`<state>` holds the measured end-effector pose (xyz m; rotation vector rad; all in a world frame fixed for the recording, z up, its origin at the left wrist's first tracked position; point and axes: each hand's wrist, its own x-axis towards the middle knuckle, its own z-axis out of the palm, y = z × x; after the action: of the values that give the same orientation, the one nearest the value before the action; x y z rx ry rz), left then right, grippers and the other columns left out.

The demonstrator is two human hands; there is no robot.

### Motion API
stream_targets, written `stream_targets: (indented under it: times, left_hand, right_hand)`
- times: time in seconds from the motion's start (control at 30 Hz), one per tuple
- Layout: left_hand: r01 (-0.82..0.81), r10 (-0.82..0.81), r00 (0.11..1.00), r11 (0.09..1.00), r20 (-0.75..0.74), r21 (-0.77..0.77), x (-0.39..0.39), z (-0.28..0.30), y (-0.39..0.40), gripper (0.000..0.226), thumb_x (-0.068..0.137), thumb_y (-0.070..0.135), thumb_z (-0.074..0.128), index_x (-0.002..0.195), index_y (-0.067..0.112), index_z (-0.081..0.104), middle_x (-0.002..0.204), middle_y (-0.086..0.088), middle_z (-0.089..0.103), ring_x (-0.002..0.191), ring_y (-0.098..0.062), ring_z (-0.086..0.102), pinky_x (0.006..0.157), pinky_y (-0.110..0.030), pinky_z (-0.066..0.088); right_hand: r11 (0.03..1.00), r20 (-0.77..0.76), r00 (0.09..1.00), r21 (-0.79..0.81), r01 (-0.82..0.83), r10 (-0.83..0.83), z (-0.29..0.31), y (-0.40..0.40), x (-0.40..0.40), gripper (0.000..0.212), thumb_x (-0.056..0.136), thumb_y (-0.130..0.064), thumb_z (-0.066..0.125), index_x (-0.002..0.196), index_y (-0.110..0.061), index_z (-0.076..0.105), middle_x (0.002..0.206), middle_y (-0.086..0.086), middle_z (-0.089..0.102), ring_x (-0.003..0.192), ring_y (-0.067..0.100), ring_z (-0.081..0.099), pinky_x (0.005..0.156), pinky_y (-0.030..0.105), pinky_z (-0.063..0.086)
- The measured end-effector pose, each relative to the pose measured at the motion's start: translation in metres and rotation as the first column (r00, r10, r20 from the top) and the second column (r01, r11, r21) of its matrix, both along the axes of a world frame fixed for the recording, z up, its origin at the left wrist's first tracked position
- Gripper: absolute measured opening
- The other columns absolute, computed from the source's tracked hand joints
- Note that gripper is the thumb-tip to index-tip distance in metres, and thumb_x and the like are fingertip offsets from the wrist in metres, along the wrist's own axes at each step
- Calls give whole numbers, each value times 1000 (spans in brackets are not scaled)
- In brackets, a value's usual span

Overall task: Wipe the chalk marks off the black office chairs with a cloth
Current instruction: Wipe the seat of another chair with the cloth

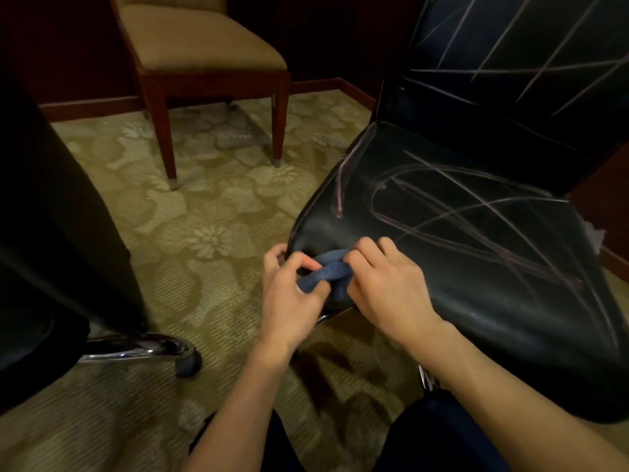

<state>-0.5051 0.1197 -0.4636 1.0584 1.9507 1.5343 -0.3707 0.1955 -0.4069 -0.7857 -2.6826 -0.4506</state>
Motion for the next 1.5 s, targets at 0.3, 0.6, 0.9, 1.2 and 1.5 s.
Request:
stream_targets:
  times: [0.3,0.6,0.9,1.2,1.5]
  left_hand:
    - [-82,79,996,995,44,61,36,-16,-49,32,82,6,69,91,31,51,110,14,62,99,-10,62,85,-38,52]
    - [58,-57,998,968,-12,245,88,-26,-73,18,70,13,62,86,21,60,101,12,64,99,0,61,83,-13,45]
    - [196,-190,981,944,-51,265,137,-46,-71,23,77,23,66,97,34,63,103,12,47,97,-12,58,83,-23,48]
    - [144,-158,987,955,31,260,153,-48,-57,25,77,17,70,101,23,73,88,17,49,74,-3,56,64,-14,44]
    - [33,-55,995,969,83,246,117,-27,-18,31,81,10,71,104,31,70,105,13,56,90,-8,62,77,-35,56]
  right_hand:
    - [997,-93,993,-16,-74,72,-13,-38,1,14,80,-17,59,91,-9,65,96,8,61,78,27,52,61,39,46]
    - [981,-317,939,-174,83,-136,-33,-83,70,26,83,-26,58,104,-11,62,109,4,57,89,26,57,69,43,53]
    - [954,-355,890,-193,230,-287,-35,-107,133,24,83,-20,56,103,-8,63,113,7,56,93,28,57,78,35,47]
    - [941,-288,902,-204,270,-321,-20,-107,140,26,84,-20,55,103,-7,65,110,6,57,91,25,57,75,40,52]
    - [938,-232,913,-175,300,-335,5,-71,93,22,77,-12,73,98,-10,66,98,4,58,83,21,53,66,34,50]
